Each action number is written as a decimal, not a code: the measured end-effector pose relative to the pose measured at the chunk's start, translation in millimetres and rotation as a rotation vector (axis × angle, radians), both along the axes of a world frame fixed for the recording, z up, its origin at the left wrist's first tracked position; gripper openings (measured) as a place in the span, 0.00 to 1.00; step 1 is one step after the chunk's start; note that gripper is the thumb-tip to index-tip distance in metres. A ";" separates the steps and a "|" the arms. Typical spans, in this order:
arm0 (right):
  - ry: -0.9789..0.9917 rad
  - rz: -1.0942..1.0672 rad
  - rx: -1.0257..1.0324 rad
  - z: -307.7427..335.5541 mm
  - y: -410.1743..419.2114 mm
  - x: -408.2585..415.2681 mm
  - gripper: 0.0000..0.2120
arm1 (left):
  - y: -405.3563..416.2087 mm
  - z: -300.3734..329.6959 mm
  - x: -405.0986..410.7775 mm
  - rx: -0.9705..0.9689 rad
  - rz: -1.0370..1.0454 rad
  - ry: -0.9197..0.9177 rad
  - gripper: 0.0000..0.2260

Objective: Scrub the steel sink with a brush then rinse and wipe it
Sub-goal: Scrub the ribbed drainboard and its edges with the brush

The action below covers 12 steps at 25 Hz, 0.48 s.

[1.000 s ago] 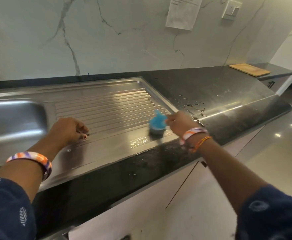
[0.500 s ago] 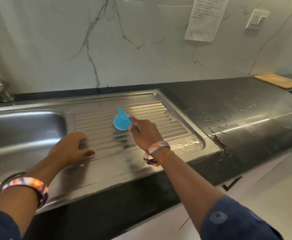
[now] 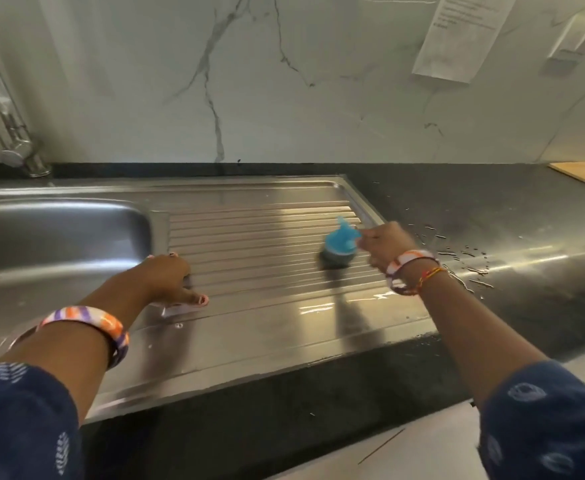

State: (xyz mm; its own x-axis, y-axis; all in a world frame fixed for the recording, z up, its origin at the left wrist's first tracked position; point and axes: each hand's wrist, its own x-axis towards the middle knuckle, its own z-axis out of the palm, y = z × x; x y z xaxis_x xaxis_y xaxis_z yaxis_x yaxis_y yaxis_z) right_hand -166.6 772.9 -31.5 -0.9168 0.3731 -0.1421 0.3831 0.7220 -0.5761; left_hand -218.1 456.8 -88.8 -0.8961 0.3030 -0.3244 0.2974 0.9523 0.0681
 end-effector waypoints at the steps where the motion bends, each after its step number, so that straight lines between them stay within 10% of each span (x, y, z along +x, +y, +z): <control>1: -0.016 0.059 -0.028 -2.6 -8.1 -2.2 0.14 | -0.4 0.6 -1.0 -0.005 -0.009 0.006 0.27; 5: 0.018 -0.153 0.359 14.0 20.7 -15.5 0.16 | -2.9 -3.8 -1.7 0.009 -0.007 -0.007 0.27; 12: -0.019 -0.167 0.208 7.9 40.1 -13.4 0.16 | 3.1 4.4 -0.8 -0.068 -0.029 -0.013 0.27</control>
